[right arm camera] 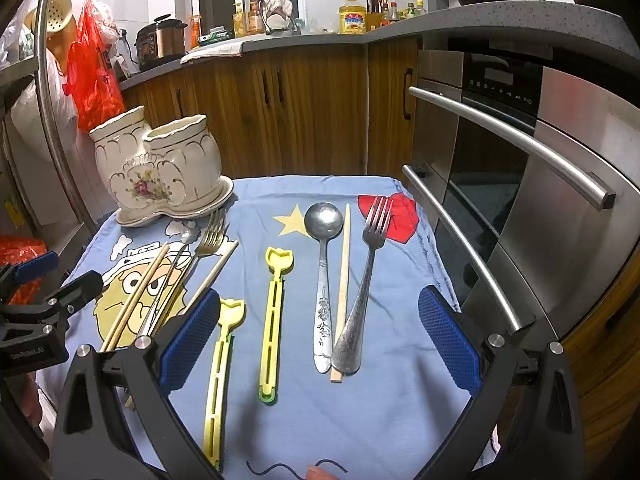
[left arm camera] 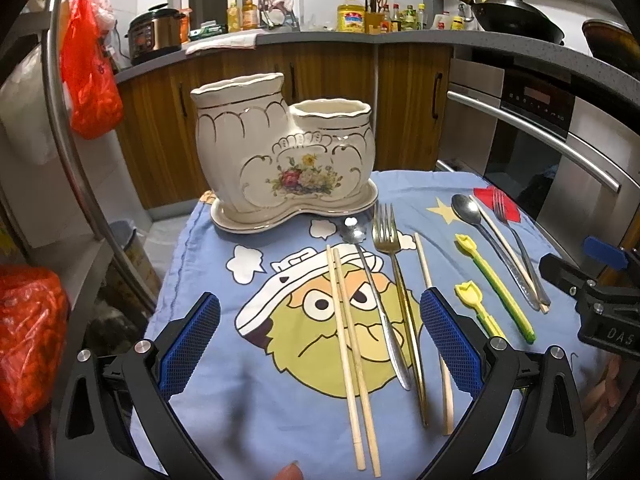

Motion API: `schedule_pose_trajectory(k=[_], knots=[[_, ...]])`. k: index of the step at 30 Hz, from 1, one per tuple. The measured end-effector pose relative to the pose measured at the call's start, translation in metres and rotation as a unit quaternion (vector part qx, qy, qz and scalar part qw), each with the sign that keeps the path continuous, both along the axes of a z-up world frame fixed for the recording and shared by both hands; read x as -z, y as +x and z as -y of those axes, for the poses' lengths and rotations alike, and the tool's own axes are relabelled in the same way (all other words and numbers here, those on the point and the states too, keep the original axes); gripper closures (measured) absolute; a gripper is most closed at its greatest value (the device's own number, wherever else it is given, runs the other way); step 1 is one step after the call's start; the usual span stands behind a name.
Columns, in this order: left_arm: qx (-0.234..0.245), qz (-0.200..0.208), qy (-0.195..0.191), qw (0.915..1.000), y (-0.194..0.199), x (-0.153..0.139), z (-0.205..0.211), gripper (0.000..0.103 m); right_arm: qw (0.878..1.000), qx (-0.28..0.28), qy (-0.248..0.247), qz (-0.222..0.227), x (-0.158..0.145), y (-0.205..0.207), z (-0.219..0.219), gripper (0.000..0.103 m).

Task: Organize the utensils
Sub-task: 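Lower left tool onto a wooden chopstick and close while right tool grasps a silver fork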

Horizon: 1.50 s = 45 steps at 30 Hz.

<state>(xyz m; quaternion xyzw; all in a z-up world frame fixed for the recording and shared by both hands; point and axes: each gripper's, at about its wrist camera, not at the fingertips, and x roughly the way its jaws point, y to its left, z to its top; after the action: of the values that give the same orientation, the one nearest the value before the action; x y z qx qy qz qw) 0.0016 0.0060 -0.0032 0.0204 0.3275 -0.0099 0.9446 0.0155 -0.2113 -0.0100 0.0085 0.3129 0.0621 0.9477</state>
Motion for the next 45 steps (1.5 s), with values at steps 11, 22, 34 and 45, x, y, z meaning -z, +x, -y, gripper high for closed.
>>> schedule_pose_trajectory(k=[11,22,34,45], knots=[[0.014,-0.044,-0.022,0.9987,0.017,0.008,-0.008,0.007,0.999,0.037,0.007,-0.019,0.000,0.035,0.029,0.005],[-0.015,0.042,0.019,0.9988,0.060,-0.032,0.005,0.005,0.999,0.019,0.021,-0.017,0.001,0.095,0.039,0.005],[0.022,-0.034,-0.037,0.9985,0.081,0.004,-0.003,0.008,0.996,-0.001,0.043,-0.074,0.019,0.099,0.048,0.023],[0.067,-0.086,-0.044,0.9931,0.072,0.022,-0.004,0.035,0.991,-0.012,0.076,-0.108,0.024,0.096,0.052,0.058]])
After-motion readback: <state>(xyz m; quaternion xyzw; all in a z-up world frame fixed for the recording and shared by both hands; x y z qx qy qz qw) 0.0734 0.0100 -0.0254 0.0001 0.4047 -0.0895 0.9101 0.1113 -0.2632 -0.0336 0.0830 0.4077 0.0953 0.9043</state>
